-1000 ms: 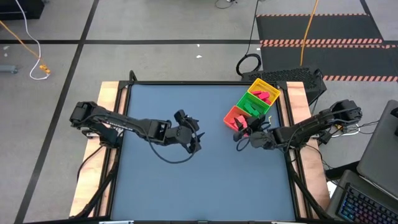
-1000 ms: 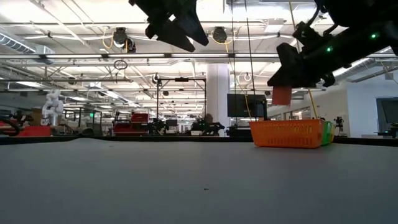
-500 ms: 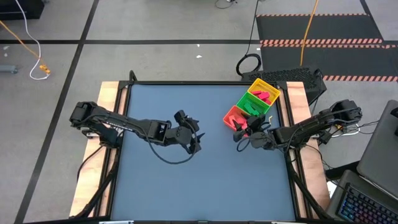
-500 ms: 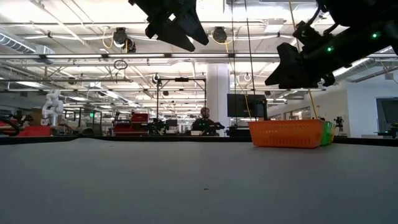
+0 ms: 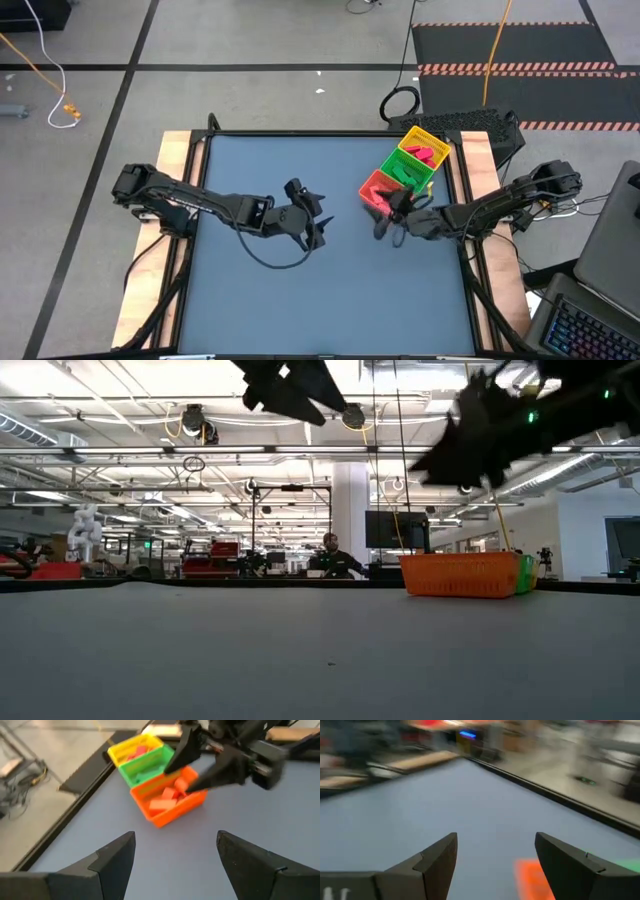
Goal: Sort & place blocks by color
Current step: Return to Home Position
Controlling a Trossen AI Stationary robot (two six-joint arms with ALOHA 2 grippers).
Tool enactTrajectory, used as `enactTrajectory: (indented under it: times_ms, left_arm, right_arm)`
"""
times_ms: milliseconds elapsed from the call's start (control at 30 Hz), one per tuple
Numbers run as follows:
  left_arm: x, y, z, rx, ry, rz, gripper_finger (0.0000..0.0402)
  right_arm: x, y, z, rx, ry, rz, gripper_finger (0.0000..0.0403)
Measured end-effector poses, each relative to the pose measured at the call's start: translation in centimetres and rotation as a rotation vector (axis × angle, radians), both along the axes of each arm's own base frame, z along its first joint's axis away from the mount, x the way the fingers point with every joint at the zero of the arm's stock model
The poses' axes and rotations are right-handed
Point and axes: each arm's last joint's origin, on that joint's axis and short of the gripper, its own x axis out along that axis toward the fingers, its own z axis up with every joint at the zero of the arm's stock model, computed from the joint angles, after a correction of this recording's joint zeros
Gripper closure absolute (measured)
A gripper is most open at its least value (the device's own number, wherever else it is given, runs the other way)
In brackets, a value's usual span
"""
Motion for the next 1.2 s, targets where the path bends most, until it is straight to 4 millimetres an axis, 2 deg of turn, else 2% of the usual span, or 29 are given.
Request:
enactTrajectory:
  times_ms: [133,233,300,433,567,667,733,800,1067,1200]
  left_arm:
    - [-0.3,-0.5,0.6,-0.001,-0.06,-0.044,0.0126]
    - [-1.3,-0.3,-0.4,-0.021,-0.081,-0.052,0.0146]
    - [-2.1,-0.1,-0.7,-0.03,-0.121,-0.052,0.0169]
    - [-5.0,0.8,-0.6,-0.068,-0.212,-0.084,0.023]
    - [-8.2,1.1,-0.5,-0.084,-0.318,-0.17,0.0304]
    - [-10.8,1.4,-0.8,-0.089,-0.382,-0.228,0.0367]
    - [-12.4,1.7,-1.5,-0.092,-0.417,-0.257,0.0392]
    - [-13.9,2.0,-2.1,-0.102,-0.474,-0.27,0.0393]
    - [-18.9,3.0,-5.6,-0.116,-0.623,-0.274,0.0399]
    - [-20.2,3.3,-7.3,-0.115,-0.618,-0.274,0.04]
  right_arm:
    - [0.9,1.2,2.4,-0.042,-0.18,0.318,0.0141]
    - [0.9,2.0,4.0,-0.069,-0.323,0.529,0.0141]
    - [0.8,2.2,4.5,-0.084,-0.368,0.603,0.0143]
    - [0.4,2.2,5.1,-0.103,-0.37,0.647,0.0167]
    - [-0.5,1.9,5.6,-0.114,-0.341,0.704,0.023]
    - [-1.3,1.5,6.3,-0.114,-0.336,0.736,0.0305]
    - [-1.9,1.3,6.5,-0.12,-0.313,0.736,0.0362]
    - [-2.7,1.1,6.7,-0.127,-0.282,0.739,0.0391]
    - [-5.2,0.4,7.2,-0.107,-0.223,0.734,0.04]
    - [-6.6,0.0,5.4,-0.106,-0.247,0.72,0.0402]
